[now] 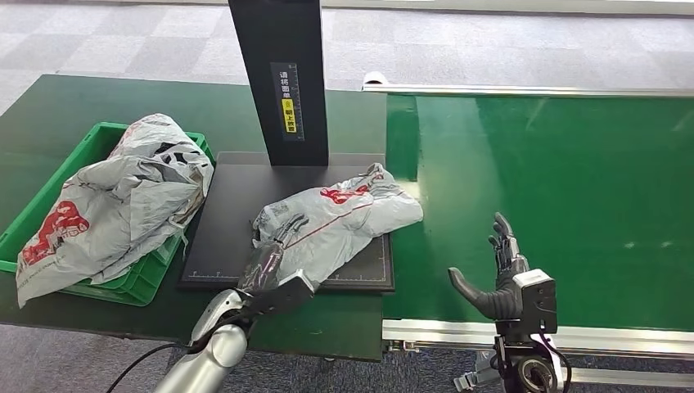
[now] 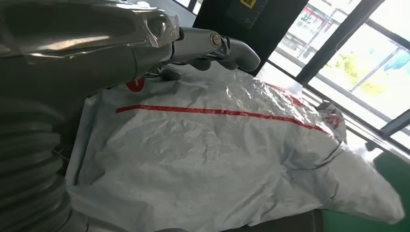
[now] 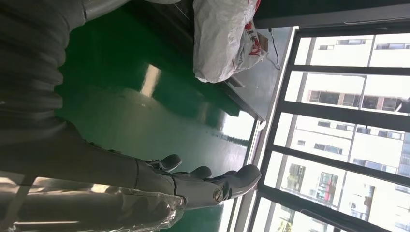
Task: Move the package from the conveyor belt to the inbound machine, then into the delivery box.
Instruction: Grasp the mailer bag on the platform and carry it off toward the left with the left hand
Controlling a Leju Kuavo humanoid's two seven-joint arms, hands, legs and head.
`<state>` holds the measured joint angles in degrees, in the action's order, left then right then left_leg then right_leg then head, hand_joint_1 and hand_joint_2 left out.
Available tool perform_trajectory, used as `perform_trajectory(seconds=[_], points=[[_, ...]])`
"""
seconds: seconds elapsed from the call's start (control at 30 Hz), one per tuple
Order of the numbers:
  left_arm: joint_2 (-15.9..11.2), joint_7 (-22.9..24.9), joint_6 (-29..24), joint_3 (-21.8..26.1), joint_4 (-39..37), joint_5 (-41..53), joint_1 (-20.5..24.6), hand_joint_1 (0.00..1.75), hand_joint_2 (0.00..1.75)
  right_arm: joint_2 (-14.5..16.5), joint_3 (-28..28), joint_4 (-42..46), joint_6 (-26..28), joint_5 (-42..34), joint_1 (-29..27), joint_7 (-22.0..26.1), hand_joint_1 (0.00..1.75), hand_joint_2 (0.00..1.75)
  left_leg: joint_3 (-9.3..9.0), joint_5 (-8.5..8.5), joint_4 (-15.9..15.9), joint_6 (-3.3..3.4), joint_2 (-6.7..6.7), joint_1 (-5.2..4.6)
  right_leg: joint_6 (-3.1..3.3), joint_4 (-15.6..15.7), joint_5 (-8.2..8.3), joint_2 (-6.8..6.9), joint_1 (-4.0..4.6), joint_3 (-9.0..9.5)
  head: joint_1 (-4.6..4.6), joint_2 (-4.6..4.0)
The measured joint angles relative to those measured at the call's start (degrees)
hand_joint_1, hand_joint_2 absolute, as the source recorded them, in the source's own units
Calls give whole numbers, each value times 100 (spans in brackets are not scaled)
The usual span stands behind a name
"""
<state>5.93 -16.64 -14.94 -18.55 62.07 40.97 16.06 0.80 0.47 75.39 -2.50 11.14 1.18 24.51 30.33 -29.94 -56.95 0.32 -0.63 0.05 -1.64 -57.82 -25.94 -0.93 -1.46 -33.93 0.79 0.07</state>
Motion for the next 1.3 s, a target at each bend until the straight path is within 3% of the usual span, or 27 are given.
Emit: perform_trajectory(seconds=[0.17, 0.53, 0.57, 0.7, 0.77, 0.87, 1.07, 1.3], points=[[-16, 501, 92, -70, -152, 1141, -2, 0, 175, 89, -142, 96, -168, 98, -106, -22, 0, 175, 1, 0, 0, 0, -1, 0, 0, -1, 0, 1, 0, 2, -1, 0], [-10, 1016, 115, -41, -405, 1791, 28, 0, 175, 199, -223, 100, -238, 178, -118, -22, 0, 175, -2, 0, 0, 0, 0, 0, 0, -1, 0, 0, -1, 4, 0, 0], [-7, 1042, 98, -38, -420, 1844, 34, 6, 175, 202, -225, 100, -242, 182, -118, -23, 0, 175, -3, 0, 0, 0, 0, 0, 0, -1, 0, 0, -1, 4, 0, 0], [15, 1042, 41, 4, -464, 1947, 52, 142, 175, 219, -229, 100, -264, 212, -118, -25, 0, 175, -4, 1, 0, 0, 0, 0, 0, -1, 0, 0, 0, 5, 0, 0], [23, 946, -23, 31, -473, 1941, 38, 162, 175, 229, -231, 100, -268, 223, -118, -28, 0, 175, -4, 1, 0, 0, 0, 0, 0, -1, 0, 0, 0, 5, 0, 0], [36, 772, -228, 64, -474, 1905, -27, 171, 175, 242, -242, 100, -268, 224, -117, -31, 0, 175, -3, 1, 0, 0, -1, 0, 0, -1, 0, 1, -1, 5, 0, 0], [99, 557, -698, 197, -466, 1742, -19, 173, 175, 256, -269, 100, -269, 221, -124, -31, 0, 175, -11, 1, 0, 1, 0, -1, 0, -1, 1, 0, -1, 13, 0, 0], [127, -154, -1905, 277, -452, 1535, -23, 175, 175, 254, -290, 122, -275, 118, -153, -31, 0, 175, -9, 3, 0, 1, 0, 0, 0, -1, 1, 0, -1, 10, 1, 0]])
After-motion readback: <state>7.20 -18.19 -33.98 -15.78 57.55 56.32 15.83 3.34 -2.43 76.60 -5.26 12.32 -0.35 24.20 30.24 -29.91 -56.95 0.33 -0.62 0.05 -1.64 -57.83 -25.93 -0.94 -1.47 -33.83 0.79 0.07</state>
